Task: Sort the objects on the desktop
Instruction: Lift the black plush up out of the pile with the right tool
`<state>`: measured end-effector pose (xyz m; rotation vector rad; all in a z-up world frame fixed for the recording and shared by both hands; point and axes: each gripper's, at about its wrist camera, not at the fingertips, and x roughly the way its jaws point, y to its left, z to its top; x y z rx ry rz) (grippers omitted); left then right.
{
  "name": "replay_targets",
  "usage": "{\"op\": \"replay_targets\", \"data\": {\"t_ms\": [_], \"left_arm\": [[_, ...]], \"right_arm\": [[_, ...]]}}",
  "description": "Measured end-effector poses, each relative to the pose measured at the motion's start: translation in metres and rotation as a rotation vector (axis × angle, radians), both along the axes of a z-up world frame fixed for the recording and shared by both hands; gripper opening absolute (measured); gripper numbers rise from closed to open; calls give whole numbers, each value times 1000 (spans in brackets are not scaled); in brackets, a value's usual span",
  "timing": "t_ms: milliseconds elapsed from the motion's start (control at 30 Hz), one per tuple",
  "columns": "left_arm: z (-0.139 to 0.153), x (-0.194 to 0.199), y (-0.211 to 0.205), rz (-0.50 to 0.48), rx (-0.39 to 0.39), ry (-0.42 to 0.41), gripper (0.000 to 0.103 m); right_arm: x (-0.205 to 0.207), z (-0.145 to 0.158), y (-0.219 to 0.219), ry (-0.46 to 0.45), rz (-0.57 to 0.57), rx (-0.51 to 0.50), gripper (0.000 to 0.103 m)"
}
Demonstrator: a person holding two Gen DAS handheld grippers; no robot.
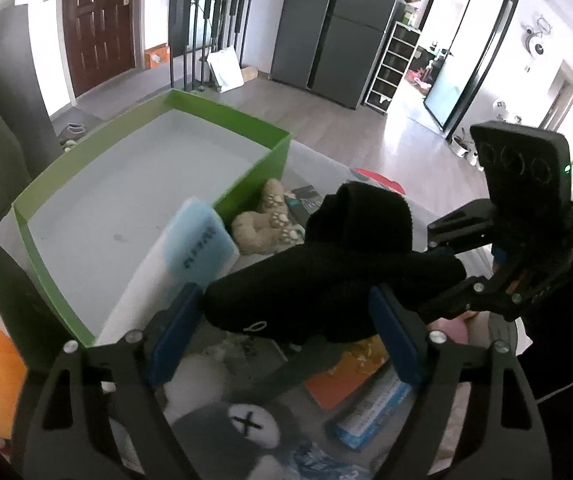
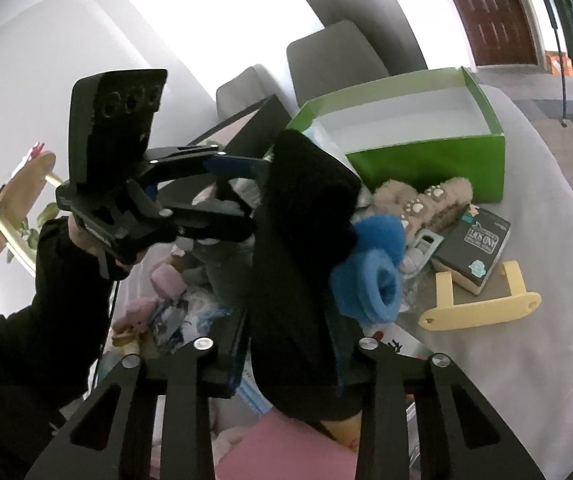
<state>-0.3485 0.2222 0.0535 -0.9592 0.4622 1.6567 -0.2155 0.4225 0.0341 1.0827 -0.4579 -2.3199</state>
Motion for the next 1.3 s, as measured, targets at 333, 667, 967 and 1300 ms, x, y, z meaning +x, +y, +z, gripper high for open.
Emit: {"op": "replay_targets", "data": {"t_ms": [333, 667, 967, 1300], "left_arm": [[3, 38, -2, -24, -3, -22, 83], [51, 98, -39, 1, 81, 29, 83], [71, 151, -90, 68, 98, 59, 83], [40, 186, -165, 182, 129, -28, 83]], "right_arm": [[30, 17, 0, 40, 9, 27, 29], [77, 52, -5, 145, 70, 31, 29], [103, 73, -49, 217, 188, 19, 26], [114, 27, -114, 132, 383, -11, 25]]}}
